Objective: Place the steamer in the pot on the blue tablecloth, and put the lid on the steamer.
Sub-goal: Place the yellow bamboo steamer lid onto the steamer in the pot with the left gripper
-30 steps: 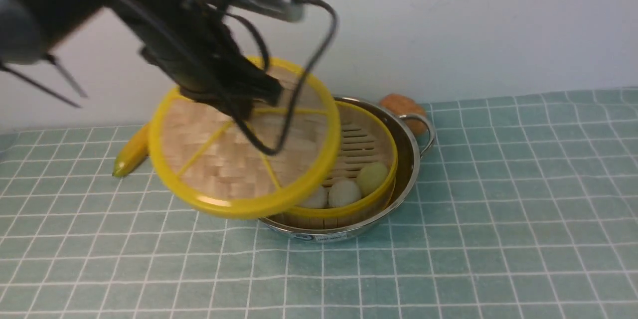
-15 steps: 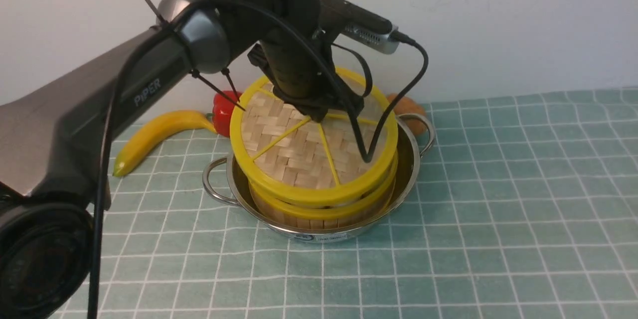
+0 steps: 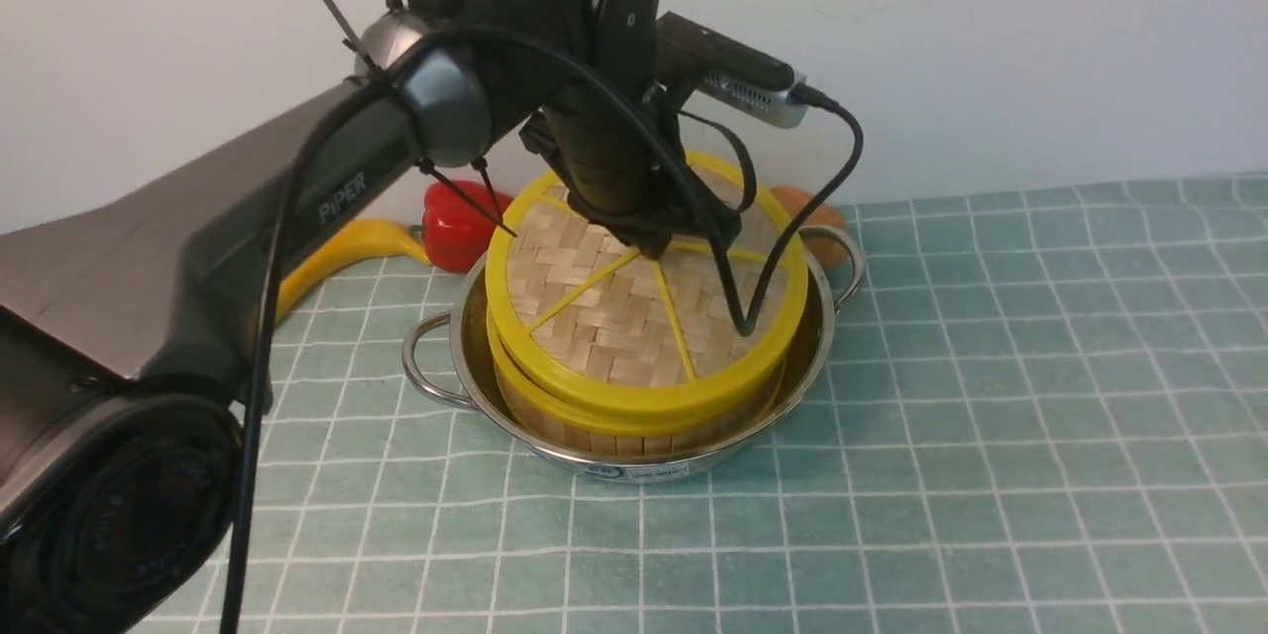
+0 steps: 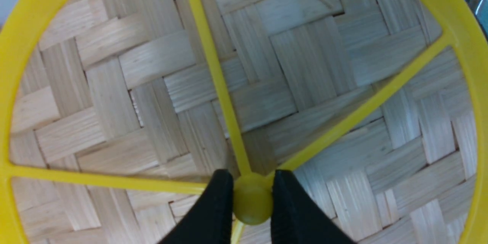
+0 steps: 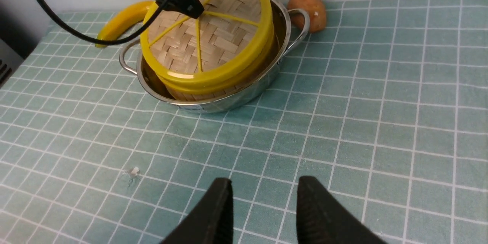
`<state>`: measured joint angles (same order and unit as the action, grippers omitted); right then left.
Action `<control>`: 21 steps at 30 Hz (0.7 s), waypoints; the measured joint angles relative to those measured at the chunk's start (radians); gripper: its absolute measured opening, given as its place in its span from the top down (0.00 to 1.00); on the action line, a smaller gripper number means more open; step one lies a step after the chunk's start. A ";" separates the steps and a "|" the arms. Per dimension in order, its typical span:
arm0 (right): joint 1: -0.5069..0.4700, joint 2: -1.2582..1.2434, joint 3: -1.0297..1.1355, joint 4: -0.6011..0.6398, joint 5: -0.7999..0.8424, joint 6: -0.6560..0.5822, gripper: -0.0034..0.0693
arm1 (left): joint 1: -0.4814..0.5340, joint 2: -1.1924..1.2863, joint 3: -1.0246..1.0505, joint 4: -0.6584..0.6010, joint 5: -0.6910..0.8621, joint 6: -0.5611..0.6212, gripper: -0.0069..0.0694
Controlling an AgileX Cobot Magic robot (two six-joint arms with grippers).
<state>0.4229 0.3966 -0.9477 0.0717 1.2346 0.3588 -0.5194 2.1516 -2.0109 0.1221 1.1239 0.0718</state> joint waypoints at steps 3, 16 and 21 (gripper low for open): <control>0.000 0.000 0.000 0.003 0.000 0.000 0.60 | 0.000 0.015 0.000 0.007 0.000 -0.005 0.76; 0.000 0.000 0.000 0.004 0.000 0.001 0.60 | 0.000 0.028 0.000 0.073 -0.003 -0.053 0.76; 0.000 0.000 0.000 0.004 0.000 0.001 0.60 | 0.000 0.045 -0.005 0.074 -0.004 -0.053 0.76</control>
<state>0.4229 0.3966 -0.9477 0.0760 1.2346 0.3598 -0.5194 2.1964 -2.0162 0.1961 1.1204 0.0187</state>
